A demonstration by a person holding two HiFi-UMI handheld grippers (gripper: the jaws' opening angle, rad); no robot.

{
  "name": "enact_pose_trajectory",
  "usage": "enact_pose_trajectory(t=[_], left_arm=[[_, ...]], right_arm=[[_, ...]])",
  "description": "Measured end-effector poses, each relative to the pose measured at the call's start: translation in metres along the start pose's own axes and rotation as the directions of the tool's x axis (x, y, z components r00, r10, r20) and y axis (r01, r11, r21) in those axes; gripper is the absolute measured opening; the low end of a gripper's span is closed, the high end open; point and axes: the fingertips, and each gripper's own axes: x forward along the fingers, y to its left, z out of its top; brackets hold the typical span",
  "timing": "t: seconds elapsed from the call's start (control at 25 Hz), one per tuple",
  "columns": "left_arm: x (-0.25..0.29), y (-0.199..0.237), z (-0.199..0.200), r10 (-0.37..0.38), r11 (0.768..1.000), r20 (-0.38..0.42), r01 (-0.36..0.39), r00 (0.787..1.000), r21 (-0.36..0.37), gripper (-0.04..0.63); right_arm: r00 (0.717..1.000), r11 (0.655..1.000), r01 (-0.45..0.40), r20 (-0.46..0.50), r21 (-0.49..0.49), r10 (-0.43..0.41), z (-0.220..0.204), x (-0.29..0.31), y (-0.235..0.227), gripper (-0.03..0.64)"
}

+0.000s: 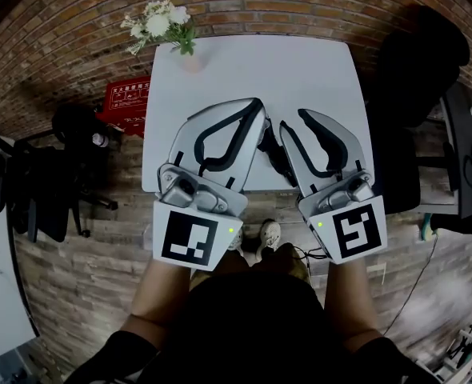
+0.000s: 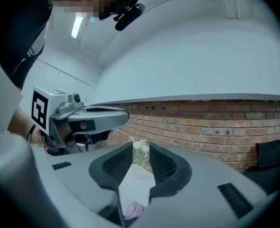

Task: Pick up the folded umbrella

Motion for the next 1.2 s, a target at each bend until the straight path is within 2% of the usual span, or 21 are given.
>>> enact_pose_trajectory(t=[0.4,0.88,1.2], left_arm=[[0.006,0.000,-0.014,0.025,1.000,-0.038,-0.025,0.999,-0.003,0.012],[0.013,0.003,-0.028,0.042,0.999,-0.065,-0.043,0.997,-0.008,0.012],[0.016,0.006,-0.041,0.042,0.999,-0.082,-0.043,0.996,-0.010,0.012]], right_arm=[[0.989,0.997,-0.073,-0.126,0.039,0.077,-0.043,0.017,0.001,0.193],[0.956,0.986,-0.132,-0.251,0.098,0.153,-0.094,0.035,0.002,0.241],[0.923,0.977,-0.169,-0.327,0.132,0.204,-0.124,0.046,0.008,0.268]])
